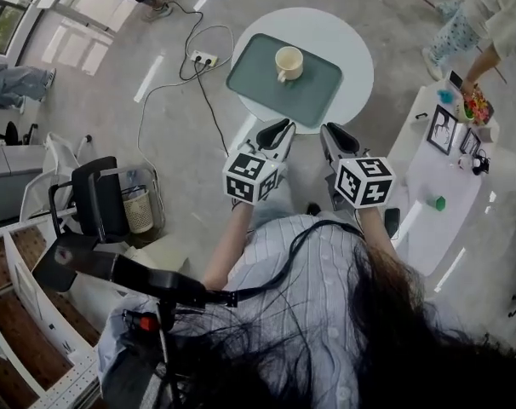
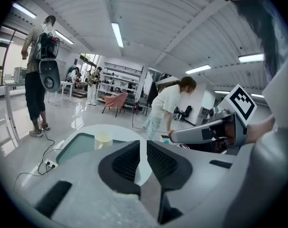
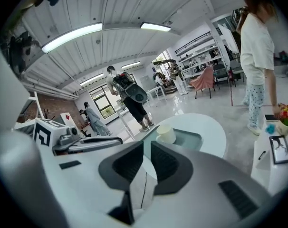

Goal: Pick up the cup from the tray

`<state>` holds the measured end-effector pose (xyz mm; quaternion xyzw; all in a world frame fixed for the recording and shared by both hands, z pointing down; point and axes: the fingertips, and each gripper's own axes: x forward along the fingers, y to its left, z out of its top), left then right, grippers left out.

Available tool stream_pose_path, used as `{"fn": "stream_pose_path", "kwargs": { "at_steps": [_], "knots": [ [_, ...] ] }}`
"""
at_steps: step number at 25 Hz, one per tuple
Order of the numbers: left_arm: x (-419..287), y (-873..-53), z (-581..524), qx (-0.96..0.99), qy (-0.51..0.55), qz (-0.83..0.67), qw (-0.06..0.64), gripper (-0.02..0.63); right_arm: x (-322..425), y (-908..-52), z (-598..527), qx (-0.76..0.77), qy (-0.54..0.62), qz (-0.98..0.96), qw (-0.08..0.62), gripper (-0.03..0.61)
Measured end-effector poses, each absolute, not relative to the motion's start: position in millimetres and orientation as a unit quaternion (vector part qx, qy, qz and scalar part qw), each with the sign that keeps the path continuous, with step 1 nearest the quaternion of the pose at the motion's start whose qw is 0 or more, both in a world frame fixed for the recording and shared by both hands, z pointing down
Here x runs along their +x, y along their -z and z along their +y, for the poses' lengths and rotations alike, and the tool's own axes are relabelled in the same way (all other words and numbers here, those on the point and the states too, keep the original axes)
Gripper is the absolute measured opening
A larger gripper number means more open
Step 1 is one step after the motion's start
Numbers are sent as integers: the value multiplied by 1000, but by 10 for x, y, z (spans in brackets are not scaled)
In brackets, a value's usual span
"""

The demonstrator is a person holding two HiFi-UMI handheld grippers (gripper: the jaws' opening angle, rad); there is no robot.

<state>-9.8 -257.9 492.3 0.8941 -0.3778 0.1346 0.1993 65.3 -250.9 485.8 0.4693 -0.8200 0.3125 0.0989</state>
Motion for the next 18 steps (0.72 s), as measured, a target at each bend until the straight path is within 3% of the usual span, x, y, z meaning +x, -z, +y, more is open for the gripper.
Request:
{"fn": "stream_pose_path", "kwargs": {
  "at_steps": [13,18],
  "knots": [
    [-332,-5367,-3565,911,-186,-300,213,40,289,-5141,-3400,503,-331,-790,116,64],
    [-409,-5618,-3782,911,-205,-275,228,89,144,-5308,-3559,511,-337,-781,126,64]
  ]
}}
